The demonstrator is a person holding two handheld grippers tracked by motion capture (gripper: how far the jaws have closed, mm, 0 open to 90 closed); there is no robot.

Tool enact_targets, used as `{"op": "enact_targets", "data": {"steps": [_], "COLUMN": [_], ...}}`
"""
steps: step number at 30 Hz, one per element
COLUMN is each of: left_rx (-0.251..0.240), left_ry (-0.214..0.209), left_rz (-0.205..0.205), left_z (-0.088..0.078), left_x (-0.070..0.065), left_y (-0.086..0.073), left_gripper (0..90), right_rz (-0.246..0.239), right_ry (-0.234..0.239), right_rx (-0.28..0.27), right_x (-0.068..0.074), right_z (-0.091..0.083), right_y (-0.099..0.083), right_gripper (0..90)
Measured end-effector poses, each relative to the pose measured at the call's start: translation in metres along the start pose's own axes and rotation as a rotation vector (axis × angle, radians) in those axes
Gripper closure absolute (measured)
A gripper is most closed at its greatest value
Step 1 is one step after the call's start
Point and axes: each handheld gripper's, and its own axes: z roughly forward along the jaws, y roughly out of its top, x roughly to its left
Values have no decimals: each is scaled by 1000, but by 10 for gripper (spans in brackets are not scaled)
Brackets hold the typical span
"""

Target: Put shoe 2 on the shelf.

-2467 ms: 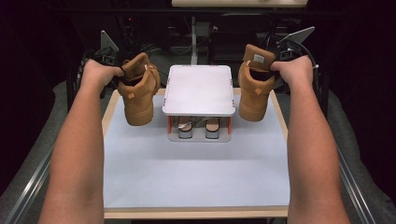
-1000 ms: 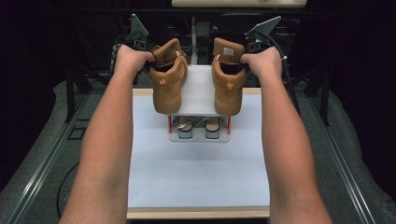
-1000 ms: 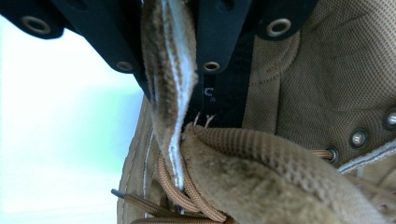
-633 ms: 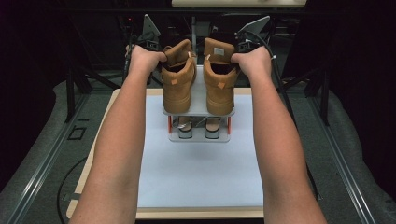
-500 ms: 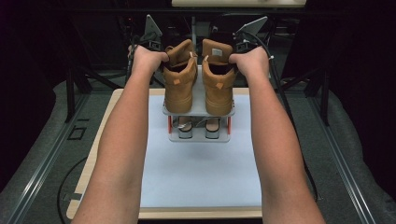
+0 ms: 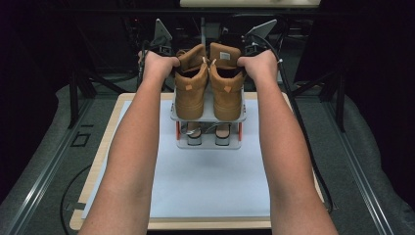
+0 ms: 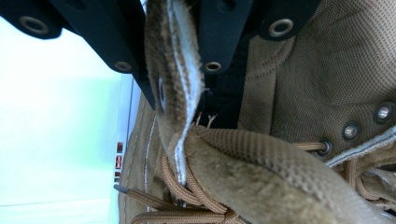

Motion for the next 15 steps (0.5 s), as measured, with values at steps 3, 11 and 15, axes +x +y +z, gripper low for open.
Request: {"op": "enact_targets", "data": {"steps": [3, 11, 15], "left_rx": [-12, -7, -6], "left_ry": [11, -2, -12], "left_rz": [7, 26, 55], "left_z": [2, 2, 1], "left_x": [-2, 0, -1], "left_y": [-2, -3, -2], "left_gripper": [824, 794, 731], "right_rz": [2, -18, -37], "right_ry": [-3, -17, -25], "right_rx": [-3, -14, -30], "right_x": [0, 2, 3], "right_z": [0, 0, -1], "right_y": [0, -2, -2], "right_gripper": [832, 791, 707]}}
